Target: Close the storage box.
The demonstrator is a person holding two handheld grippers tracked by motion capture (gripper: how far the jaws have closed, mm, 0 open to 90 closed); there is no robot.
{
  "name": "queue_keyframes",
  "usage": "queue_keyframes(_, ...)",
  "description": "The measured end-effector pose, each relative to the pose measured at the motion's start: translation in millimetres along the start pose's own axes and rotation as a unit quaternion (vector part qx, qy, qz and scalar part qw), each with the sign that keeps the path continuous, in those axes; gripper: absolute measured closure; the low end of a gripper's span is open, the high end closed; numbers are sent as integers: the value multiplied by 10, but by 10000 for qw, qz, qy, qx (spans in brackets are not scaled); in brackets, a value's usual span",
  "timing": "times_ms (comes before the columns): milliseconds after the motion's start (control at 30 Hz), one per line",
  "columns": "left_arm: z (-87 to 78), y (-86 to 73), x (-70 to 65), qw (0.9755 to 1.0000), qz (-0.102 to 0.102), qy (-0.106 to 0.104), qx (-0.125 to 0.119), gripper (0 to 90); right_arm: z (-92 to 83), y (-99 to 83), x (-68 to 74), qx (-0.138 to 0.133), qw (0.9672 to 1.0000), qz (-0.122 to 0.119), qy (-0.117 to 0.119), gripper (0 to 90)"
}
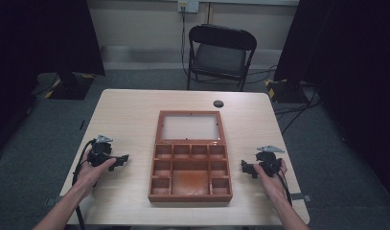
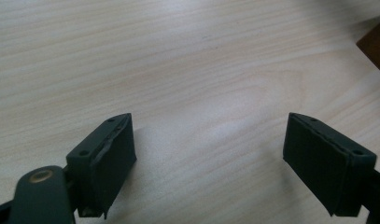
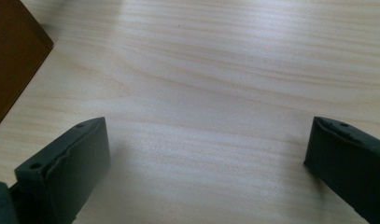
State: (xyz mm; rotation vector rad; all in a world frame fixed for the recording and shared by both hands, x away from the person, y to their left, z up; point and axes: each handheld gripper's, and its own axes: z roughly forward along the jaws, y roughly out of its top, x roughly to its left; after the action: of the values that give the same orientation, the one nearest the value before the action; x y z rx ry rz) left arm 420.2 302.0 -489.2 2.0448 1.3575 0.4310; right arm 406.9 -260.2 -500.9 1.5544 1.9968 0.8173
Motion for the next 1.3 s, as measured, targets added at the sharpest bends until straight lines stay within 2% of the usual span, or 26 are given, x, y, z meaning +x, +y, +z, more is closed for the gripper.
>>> queue_keyframes(100,-8,14,-17,9999,-83,-71,-110,180,-2,4,-1,22,10000,-36,16,0)
queue_keyframes(133,-26,29,-22,9998,-55,-77,-147,180,-10,12,-2,36,10000,-18,47,31)
queue_keyframes(167,-33,36,-28,9997,-74,-102,-200,180,-27,28,-7,23,10000,15,22,145)
queue_keyframes(200,-44,47,-37,9996,-76,-105,-254,180,-42,43,-16,-6,10000,63,30,212)
queue_keyframes(233,-56,61,-43,9996,-29,-130,-266,180,-65,64,-29,-19,9999,92,43,214)
queue_keyframes(267,-67,79,-56,9995,-12,-112,-287,180,-81,84,-34,-40,9999,95,36,119)
queue_keyframes(300,-74,96,-74,9993,2,-121,-352,180,-101,93,-43,-94,9998,142,77,96)
queue_keyframes(333,-82,113,-89,9991,28,-129,-396,180,-119,105,-50,-123,9997,187,138,154)
queue_keyframes(367,-84,137,-112,9991,0,-96,-406,182,-139,146,-51,-81,9997,182,159,157)
queue_keyframes(433,-77,200,-185,9988,-97,-243,-402,182,-152,183,-61,-59,9994,221,258,120)
queue_keyframes(467,-67,242,-240,9989,-14,-301,-361,181,-167,224,-72,-90,9988,268,411,153)
queue_keyframes(500,-73,279,-278,9987,182,-306,-376,180,-181,263,-82,-162,9983,316,463,170)
queue_keyframes(533,-69,304,-319,9982,240,-308,-457,180,-189,306,-79,-184,9982,346,448,134)
queue_keyframes(600,-64,336,-359,9975,302,-386,-518,182,-204,367,-60,-259,9982,307,455,153)
queue_keyframes(667,-66,382,-374,9972,426,-463,-397,182,-214,415,-34,-340,9981,174,489,150)
queue_keyframes(733,-82,447,-380,9969,361,-486,-500,180,-209,469,-9,-391,9975,121,580,144)
queue_keyframes(767,-85,480,-387,9965,342,-474,-591,183,-182,537,17,-425,9971,67,635,146)
queue_keyframes(800,-53,574,-406,9965,414,-475,-553,182,-163,575,35,-425,9969,62,667,146)
queue_keyframes(833,-53,574,-406,9965,414,-475,-553,188,-163,575,35,-425,9969,62,667,146)
queue_keyframes(933,-7,731,-439,9962,512,-385,-584,190,-108,700,89,-444,9960,-6,776,148)
queue_keyframes(1000,29,860,-475,9955,376,-525,-694,189,-79,860,148,-595,9939,-13,930,145)
queue_keyframes(1067,54,905,-502,9954,371,-539,-700,186,-52,968,189,-689,9926,-54,1003,146)
queue_keyframes(1100,111,963,-542,9956,471,-524,-625,184,-33,1002,207,-702,9924,-62,1011,146)
queue_keyframes(1200,188,997,-556,9959,395,-560,-586,183,87,1089,297,-668,9907,-132,1177,154)
queue_keyframes(1233,259,991,-568,9964,176,-647,-523,180,128,1092,329,-607,9903,-153,1240,156)
queue_keyframes(1300,285,977,-568,9962,119,-734,-464,177,166,1086,362,-541,9904,-159,1259,155)
